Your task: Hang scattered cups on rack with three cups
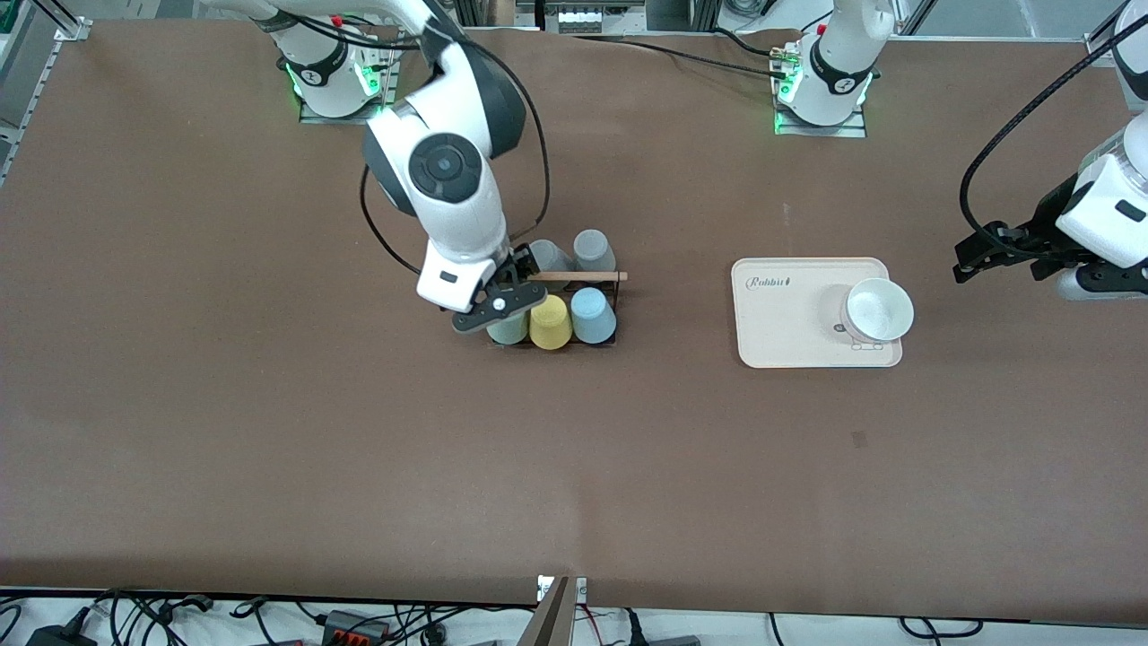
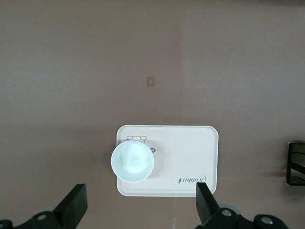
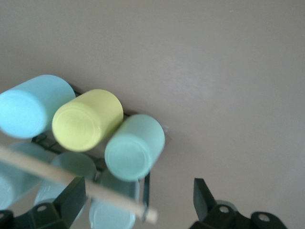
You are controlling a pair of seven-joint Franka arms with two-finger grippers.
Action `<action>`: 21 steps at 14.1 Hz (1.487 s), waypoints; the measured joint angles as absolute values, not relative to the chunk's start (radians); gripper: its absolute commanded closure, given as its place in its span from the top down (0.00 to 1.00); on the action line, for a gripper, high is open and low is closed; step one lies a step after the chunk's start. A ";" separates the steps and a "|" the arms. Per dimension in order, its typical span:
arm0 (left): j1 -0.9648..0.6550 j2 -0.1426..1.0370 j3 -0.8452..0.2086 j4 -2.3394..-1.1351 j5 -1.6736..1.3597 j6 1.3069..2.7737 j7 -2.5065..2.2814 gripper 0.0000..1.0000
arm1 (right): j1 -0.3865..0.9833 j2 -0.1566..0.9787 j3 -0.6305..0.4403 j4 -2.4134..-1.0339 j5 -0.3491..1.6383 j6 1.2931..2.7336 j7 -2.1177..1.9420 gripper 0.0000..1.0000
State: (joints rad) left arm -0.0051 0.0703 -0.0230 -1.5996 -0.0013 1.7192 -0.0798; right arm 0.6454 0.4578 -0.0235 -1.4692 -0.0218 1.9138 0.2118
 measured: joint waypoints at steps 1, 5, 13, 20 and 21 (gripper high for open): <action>-0.005 0.067 -0.024 -1.598 -0.001 1.715 -0.080 1.00 | 0.637 0.427 -0.027 -1.455 -0.022 1.868 0.212 1.00; -0.001 0.062 -0.024 -1.598 -0.001 1.688 -0.080 1.00 | 0.523 0.304 -0.034 -1.426 -0.022 1.753 0.212 1.00; -0.001 0.060 -0.025 -1.598 -0.001 1.688 -0.080 1.00 | 0.092 0.167 -0.040 -1.426 -0.023 1.598 0.186 1.00; -0.003 0.030 -0.027 -1.631 -0.001 1.693 -0.080 1.00 | -0.013 0.159 -0.036 -1.427 -0.023 1.568 0.095 1.00; -0.005 0.028 -0.027 -1.631 -0.001 1.695 -0.080 1.00 | -0.013 0.154 -0.037 -1.428 -0.023 1.557 0.079 1.00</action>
State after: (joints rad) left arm -0.0046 0.0283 -0.0273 -1.6313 -0.0013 1.6946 -0.0798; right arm -0.0128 0.1536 -0.0367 -1.4283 -0.0228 1.5567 0.0791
